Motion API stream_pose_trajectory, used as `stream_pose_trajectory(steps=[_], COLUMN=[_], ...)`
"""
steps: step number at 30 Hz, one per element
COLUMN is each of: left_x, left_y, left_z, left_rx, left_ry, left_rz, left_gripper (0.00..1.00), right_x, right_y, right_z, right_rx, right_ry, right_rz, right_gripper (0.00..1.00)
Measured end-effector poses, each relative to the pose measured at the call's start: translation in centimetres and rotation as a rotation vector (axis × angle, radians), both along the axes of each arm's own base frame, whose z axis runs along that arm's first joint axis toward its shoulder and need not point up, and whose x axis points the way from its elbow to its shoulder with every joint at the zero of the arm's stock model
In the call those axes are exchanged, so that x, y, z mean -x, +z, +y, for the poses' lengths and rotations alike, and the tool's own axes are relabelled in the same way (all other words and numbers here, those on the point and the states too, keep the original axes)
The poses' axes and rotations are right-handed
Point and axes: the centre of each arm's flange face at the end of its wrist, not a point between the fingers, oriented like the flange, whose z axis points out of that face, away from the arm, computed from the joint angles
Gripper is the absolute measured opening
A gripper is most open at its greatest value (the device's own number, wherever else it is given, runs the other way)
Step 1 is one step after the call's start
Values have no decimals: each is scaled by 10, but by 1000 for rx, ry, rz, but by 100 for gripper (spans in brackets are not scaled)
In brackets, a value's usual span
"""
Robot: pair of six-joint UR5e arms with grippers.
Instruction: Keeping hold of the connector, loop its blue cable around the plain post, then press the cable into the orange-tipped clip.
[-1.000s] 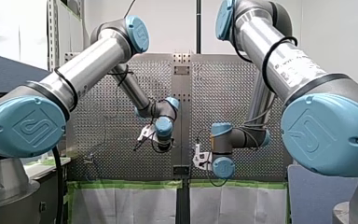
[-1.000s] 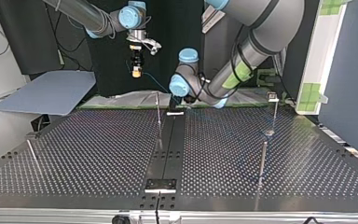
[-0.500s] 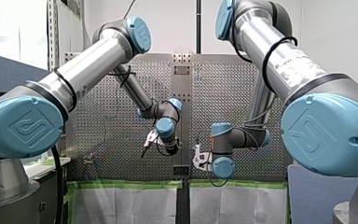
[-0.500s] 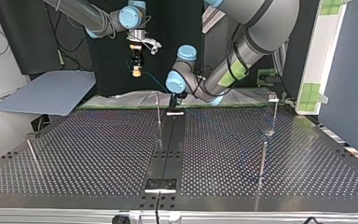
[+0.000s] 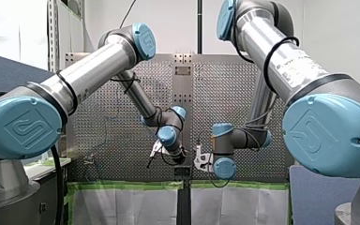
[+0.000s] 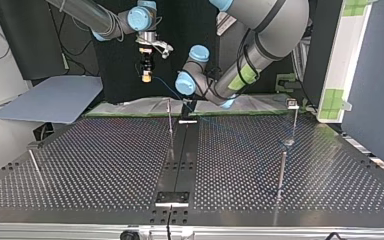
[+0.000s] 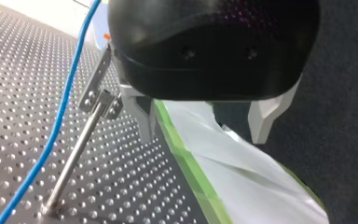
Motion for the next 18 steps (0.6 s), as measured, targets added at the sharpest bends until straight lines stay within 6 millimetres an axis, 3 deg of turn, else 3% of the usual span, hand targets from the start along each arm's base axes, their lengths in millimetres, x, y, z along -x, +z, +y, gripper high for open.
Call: stream_pose_trajectory(steps=[18], left_x=[3], left_y=[-1], left_z=[-9], left_rx=[92], left_ry=[-41], left_rz=[40], left_gripper=[100], right_x=[3], right_y=[0], right_z=[-2], right_rx=[0], right_ry=[-8], right_rz=[14], right_gripper=[0])
